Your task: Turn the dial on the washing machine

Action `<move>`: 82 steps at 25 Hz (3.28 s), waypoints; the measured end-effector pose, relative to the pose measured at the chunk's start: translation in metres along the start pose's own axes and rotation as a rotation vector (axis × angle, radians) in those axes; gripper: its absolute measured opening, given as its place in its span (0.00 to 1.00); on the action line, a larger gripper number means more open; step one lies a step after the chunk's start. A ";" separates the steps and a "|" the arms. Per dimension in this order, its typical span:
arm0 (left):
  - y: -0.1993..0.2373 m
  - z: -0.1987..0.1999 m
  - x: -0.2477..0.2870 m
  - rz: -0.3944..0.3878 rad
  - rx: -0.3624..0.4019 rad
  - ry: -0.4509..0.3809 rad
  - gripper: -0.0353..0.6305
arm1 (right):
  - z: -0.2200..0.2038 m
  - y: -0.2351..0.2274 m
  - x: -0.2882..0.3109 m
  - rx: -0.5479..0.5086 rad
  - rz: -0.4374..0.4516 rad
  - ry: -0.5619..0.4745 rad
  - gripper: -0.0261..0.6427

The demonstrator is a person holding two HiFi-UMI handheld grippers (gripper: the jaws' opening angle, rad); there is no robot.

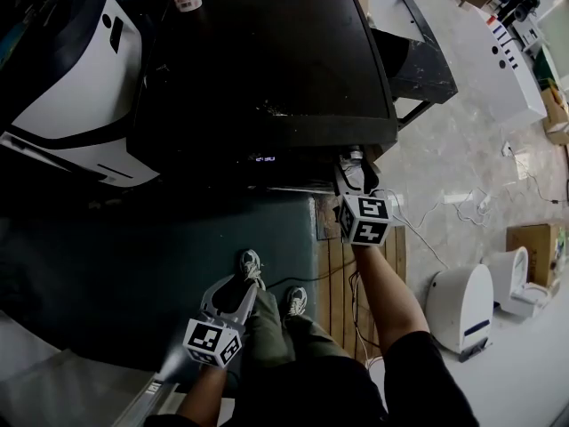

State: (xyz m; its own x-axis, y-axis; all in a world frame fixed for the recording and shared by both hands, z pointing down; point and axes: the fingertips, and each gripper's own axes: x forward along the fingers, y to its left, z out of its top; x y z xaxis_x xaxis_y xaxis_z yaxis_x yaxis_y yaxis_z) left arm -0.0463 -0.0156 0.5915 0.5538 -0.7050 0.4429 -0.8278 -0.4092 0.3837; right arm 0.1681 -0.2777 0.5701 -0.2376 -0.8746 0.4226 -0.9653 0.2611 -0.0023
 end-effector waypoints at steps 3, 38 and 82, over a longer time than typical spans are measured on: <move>-0.002 -0.001 -0.001 0.001 -0.004 0.001 0.26 | 0.000 -0.001 0.000 0.069 0.030 -0.001 0.44; -0.019 0.007 0.005 -0.007 0.026 -0.006 0.26 | 0.005 0.005 -0.023 0.366 0.155 -0.038 0.50; -0.110 0.112 -0.088 0.135 0.271 -0.242 0.06 | 0.078 0.061 -0.289 0.065 0.443 -0.225 0.04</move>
State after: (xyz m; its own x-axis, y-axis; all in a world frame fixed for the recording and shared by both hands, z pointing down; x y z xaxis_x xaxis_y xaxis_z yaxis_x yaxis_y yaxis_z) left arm -0.0142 0.0259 0.4197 0.4276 -0.8661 0.2590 -0.9035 -0.4183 0.0928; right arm 0.1693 -0.0408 0.3776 -0.6370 -0.7536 0.1623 -0.7693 0.6079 -0.1965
